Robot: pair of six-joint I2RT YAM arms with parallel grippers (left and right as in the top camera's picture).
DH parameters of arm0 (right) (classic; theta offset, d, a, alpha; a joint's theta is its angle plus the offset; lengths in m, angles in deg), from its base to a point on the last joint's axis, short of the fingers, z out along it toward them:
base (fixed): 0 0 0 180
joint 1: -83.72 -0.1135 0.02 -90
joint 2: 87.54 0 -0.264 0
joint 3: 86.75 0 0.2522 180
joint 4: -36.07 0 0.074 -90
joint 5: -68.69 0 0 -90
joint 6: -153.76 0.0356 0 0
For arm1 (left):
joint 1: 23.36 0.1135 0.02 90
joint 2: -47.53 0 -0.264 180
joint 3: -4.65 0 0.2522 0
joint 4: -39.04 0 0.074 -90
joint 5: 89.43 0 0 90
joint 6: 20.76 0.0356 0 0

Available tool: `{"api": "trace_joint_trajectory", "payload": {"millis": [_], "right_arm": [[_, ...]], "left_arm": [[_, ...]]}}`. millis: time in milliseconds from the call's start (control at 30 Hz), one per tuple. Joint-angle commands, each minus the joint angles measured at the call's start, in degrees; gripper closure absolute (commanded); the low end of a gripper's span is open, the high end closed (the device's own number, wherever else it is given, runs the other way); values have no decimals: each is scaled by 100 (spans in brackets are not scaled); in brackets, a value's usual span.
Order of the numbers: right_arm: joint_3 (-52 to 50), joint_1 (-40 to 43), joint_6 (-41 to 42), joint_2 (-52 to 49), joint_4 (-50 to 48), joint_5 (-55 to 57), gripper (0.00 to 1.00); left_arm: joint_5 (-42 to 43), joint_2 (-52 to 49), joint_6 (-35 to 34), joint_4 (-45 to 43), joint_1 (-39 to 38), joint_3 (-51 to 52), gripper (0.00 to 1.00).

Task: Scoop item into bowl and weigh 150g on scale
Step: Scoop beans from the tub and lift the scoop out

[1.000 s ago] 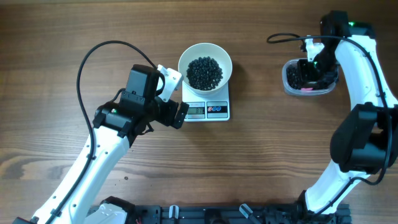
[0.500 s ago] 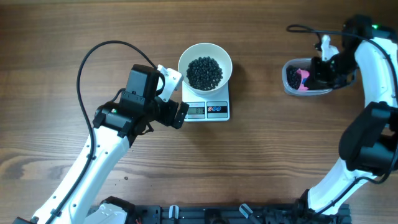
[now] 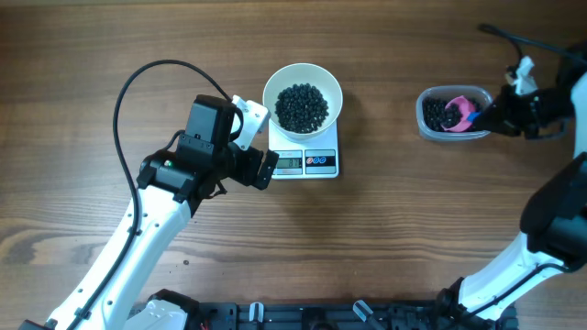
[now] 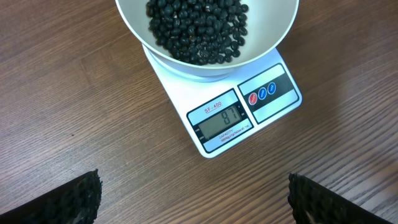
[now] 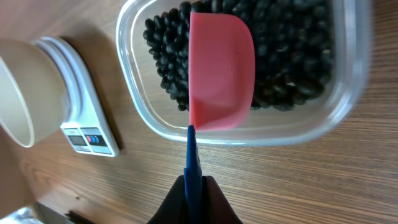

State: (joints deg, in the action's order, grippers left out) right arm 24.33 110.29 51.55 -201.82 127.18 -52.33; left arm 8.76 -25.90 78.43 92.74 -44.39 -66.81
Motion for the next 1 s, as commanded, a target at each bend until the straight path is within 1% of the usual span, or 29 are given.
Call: {"api": "trace_joint_trajectory", "payload": {"millis": [0,167,367,533,700,800,967], "right_arm": [[81,284,-378,-81,85,-511,96],[81,483,-841,-81,321,-787,96],[81,490,-1185,-81,476,-1475,96],[81,490,-1246,-81,496,-1768,96],[81,474,-1390,-81,597,-2448,96],[83,356,-1491,-79,695,-2800,96],[87,-83,-1460,-79,743,-2911,96]], "left_arm": [[-35,68,72,0,31,37,0],[-35,68,72,0,33,37,0],[-35,68,72,0,33,37,0],[-35,68,72,0,33,37,0],[-35,68,72,0,33,37,0],[-35,68,72,-2,33,37,0],[-35,68,72,0,33,37,0]]}}
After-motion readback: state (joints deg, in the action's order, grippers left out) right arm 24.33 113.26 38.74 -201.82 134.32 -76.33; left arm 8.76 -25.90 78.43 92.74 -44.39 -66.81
